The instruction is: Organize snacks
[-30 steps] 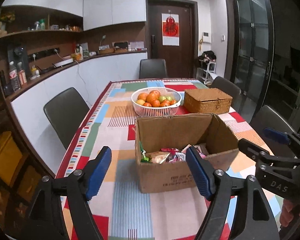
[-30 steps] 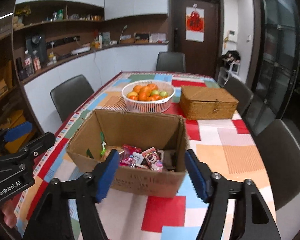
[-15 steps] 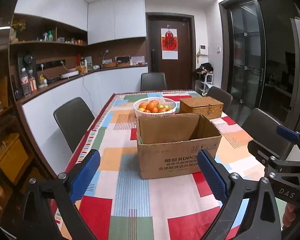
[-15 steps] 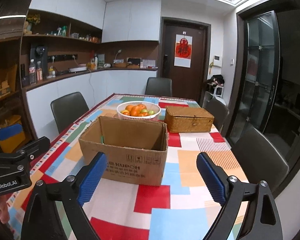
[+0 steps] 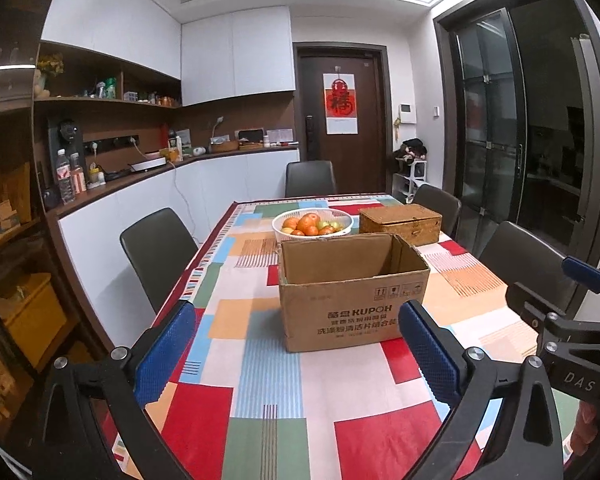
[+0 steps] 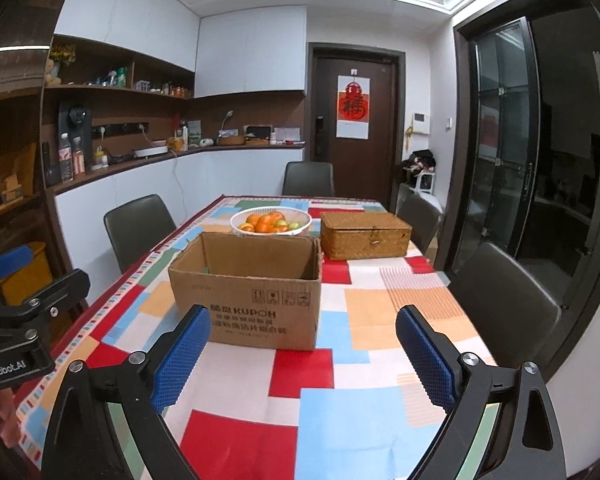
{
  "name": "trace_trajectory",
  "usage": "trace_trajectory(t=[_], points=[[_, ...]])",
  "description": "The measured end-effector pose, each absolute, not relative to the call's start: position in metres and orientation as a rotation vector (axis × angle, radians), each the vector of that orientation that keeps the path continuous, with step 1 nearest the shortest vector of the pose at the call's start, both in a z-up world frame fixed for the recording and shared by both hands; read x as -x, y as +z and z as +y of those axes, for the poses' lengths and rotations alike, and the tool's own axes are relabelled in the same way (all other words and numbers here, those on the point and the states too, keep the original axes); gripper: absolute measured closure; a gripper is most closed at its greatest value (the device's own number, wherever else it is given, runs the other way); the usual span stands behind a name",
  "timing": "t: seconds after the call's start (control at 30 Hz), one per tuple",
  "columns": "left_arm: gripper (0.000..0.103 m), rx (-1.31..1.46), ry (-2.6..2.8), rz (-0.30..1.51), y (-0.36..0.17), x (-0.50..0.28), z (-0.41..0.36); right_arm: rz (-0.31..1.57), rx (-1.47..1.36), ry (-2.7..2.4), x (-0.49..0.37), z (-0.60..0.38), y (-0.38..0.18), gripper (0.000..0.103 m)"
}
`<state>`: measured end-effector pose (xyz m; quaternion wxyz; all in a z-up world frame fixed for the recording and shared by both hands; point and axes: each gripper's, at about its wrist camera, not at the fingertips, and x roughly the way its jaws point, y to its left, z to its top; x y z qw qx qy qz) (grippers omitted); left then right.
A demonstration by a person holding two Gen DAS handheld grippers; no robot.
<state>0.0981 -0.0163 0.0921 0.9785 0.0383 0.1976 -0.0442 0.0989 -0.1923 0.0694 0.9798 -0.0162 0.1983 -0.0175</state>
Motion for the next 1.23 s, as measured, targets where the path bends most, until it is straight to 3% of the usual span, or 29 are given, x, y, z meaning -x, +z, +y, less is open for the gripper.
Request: trace_trajectory(t=[1.23], points=[[0.000, -0.070, -0.071, 0.392, 0.0857, -0.0911, -0.0150, 0.420, 0.027, -0.033, -0.0981, -0.1906, 0.0656, 0.009]])
